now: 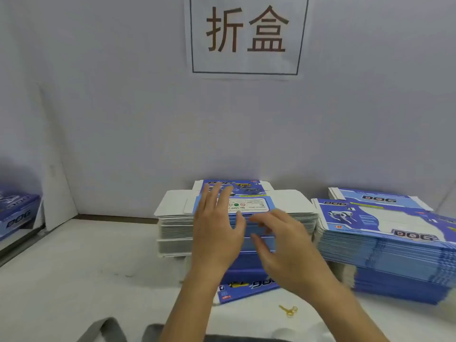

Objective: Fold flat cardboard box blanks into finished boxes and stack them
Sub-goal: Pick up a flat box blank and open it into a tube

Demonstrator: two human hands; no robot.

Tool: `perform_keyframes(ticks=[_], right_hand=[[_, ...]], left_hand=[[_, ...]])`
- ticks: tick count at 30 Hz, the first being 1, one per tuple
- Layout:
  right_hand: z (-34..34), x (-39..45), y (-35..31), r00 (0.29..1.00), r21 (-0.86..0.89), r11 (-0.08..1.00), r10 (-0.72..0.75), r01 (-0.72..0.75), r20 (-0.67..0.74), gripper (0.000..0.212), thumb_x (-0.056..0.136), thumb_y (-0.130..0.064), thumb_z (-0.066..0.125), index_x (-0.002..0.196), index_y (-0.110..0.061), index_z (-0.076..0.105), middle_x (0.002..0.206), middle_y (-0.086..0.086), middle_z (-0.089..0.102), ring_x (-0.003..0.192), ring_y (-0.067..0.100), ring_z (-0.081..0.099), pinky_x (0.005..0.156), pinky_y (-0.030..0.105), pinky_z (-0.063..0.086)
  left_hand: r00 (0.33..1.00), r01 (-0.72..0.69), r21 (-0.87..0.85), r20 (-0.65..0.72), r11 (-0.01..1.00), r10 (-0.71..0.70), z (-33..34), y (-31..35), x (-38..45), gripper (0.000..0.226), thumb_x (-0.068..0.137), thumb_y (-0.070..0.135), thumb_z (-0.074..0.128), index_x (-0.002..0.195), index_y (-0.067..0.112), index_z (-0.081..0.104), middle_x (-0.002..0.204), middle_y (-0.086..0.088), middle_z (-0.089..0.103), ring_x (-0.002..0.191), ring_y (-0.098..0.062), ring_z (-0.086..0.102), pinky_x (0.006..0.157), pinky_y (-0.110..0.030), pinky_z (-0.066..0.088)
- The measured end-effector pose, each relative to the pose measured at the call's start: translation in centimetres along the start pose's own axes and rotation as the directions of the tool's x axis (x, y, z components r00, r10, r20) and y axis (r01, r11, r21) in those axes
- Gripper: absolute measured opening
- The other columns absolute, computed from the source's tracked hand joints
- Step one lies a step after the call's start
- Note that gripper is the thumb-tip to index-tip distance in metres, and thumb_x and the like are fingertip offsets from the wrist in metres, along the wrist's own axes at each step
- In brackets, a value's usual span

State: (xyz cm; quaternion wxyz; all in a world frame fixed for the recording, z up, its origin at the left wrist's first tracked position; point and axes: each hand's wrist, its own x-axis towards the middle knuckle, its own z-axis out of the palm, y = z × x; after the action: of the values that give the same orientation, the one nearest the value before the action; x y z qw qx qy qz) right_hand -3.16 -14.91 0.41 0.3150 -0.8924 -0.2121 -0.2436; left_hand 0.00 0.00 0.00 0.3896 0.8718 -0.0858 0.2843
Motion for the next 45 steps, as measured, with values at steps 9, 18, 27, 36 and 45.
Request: perform_keyframes(ticks=[9, 18, 27, 36, 45], right_hand=[[4.3, 7.7, 3.8, 0.953, -0.430, 0.888, -0.030, 0.164, 0.302, 0.058, 0.100, -0.054, 0.045, 0.152, -0.031, 0.036, 0.159, -0.009, 0.037, 0.146, 0.018, 0.032, 0.118, 0.040, 0.026], [1.6, 7.6, 3.2, 0.970, -0.274, 0.960, 0.007, 0.062, 0.245, 0.031, 0.093, -0.054, 0.060, 0.120, -0.039, 0.063, 0.108, -0.019, 0.070, 0.094, 0.007, 0.058, 0.079, 0.029, 0.052], [-0.3, 7.6, -0.8, 0.859, -0.276, 0.946, -0.279, 0.169, -0.429, 0.018, 0.098, -0.005, 0.054, 0.096, -0.001, 0.072, 0.059, 0.008, 0.062, 0.046, 0.025, 0.041, 0.048, 0.030, 0.037], [-8.4, 4.6, -2.9, 0.539, -0.123, 0.987, -0.160, 0.103, -0.827, 0.032, 0.106, -0.026, 0.046, 0.084, -0.014, 0.065, 0.054, -0.005, 0.048, 0.049, 0.020, 0.037, 0.049, 0.024, 0.029], [-2.7, -0.3, 2.5, 0.830, 0.370, 0.922, 0.292, -0.113, -0.476, 0.041, 0.104, -0.024, 0.046, 0.065, -0.010, 0.054, 0.061, 0.005, 0.055, 0.057, 0.020, 0.044, 0.052, 0.029, 0.033]], left_hand=[[0.966, -0.086, 0.196, -0.224, 0.977, 0.130, 3.7, -7.0, -1.3, 0.048, 0.086, 0.009, 0.075, 0.133, 0.012, 0.062, 0.144, -0.007, 0.056, 0.140, -0.025, 0.043, 0.112, -0.048, 0.030], [0.824, -0.095, 0.145, -0.544, 0.985, 0.160, 2.4, -6.0, -0.6, 0.075, 0.086, 0.042, 0.071, 0.146, 0.017, 0.033, 0.161, -0.011, 0.024, 0.154, -0.024, 0.009, 0.116, -0.034, 0.017], [0.629, -0.328, 0.017, -0.742, 0.944, 0.232, 0.8, -0.7, -1.9, 0.042, 0.089, 0.016, 0.056, 0.129, 0.008, 0.044, 0.137, -0.019, 0.045, 0.133, -0.027, 0.039, 0.112, -0.034, 0.028], [0.867, -0.161, -0.483, -0.485, 0.860, -0.111, 3.5, -1.2, -6.2, 0.020, 0.086, 0.024, 0.052, 0.105, 0.027, 0.056, 0.104, -0.004, 0.059, 0.094, -0.015, 0.056, 0.082, -0.025, 0.044], [0.993, 0.046, -0.786, -0.034, 0.617, -0.116, -2.0, 0.5, -2.3, 0.046, 0.074, 0.058, 0.062, 0.115, 0.038, 0.053, 0.097, 0.019, 0.072, 0.087, 0.001, 0.071, 0.057, -0.014, 0.054]])
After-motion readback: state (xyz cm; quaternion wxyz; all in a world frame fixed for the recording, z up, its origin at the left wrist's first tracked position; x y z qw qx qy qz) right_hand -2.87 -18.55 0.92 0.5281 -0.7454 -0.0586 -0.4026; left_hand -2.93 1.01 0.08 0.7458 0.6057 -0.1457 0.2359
